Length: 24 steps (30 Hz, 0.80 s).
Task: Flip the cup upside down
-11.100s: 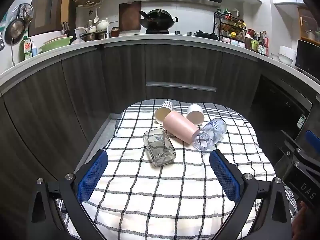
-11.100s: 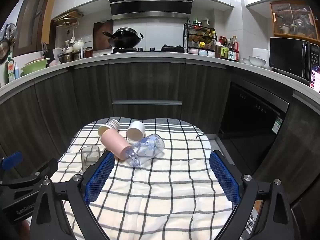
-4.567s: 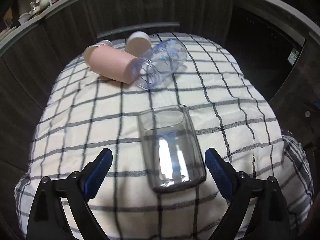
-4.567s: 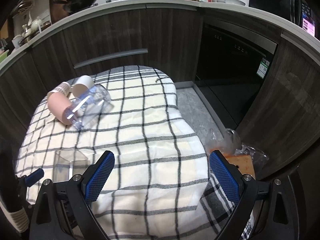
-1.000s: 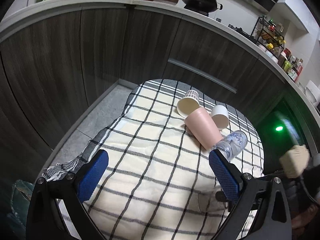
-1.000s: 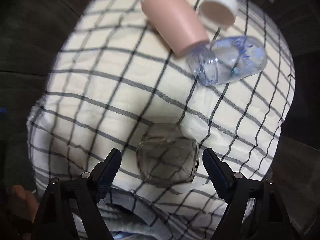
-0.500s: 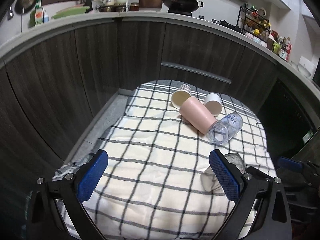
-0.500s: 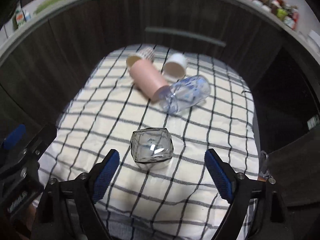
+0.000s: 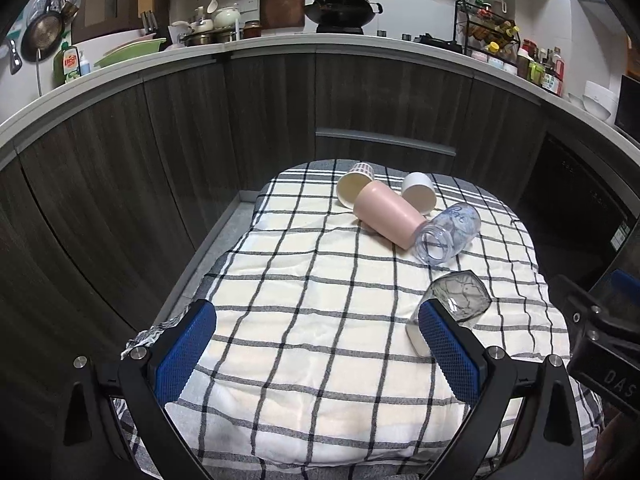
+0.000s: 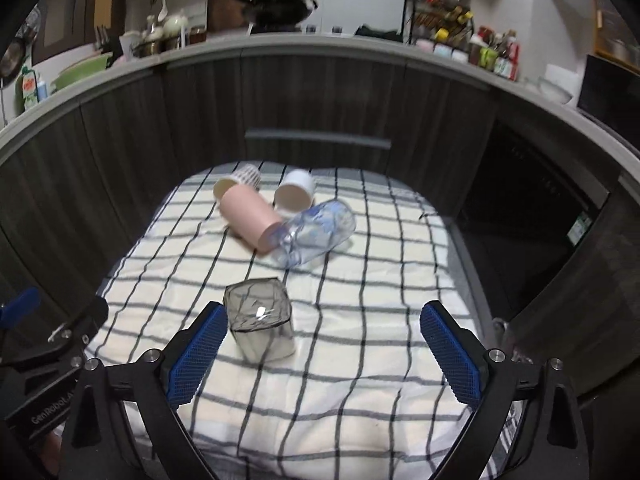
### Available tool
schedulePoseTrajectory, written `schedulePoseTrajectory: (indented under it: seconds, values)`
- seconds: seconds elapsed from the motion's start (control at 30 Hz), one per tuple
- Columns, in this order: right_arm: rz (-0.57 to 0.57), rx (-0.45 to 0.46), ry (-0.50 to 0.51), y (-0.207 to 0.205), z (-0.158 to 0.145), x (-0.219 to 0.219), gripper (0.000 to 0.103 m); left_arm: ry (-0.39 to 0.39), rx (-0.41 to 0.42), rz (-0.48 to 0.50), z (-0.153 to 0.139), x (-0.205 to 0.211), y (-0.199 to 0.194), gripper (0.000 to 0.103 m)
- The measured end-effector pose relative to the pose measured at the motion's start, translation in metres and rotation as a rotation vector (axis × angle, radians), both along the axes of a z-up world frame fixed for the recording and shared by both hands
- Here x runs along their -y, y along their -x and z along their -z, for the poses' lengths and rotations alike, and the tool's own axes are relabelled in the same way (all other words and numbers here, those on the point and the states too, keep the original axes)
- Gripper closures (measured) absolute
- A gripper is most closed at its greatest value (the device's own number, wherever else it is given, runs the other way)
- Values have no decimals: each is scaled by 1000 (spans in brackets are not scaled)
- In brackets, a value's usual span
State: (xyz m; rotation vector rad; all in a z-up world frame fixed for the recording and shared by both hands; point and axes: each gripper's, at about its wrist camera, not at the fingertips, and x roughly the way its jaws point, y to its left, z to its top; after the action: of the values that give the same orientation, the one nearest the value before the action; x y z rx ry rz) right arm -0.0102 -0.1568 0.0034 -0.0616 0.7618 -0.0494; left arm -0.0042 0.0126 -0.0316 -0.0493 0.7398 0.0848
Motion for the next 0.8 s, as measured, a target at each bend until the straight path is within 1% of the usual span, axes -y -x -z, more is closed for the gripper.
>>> schedulePoseTrajectory:
  seconds: [0.13, 0.27, 0.57, 0.8]
  values:
    - [11, 59, 1, 12, -5, 4, 5, -11, 21, 8, -2, 5, 6, 0]
    - [21, 83, -21, 19, -5, 10, 5, -24, 49, 19, -5, 8, 11, 0]
    - [22, 165, -35, 35, -8, 15, 5, -23, 56, 43, -3, 14, 17, 0]
    - [31, 190, -49, 42, -7, 20, 5, -32, 60, 53, -3, 18, 20, 0]
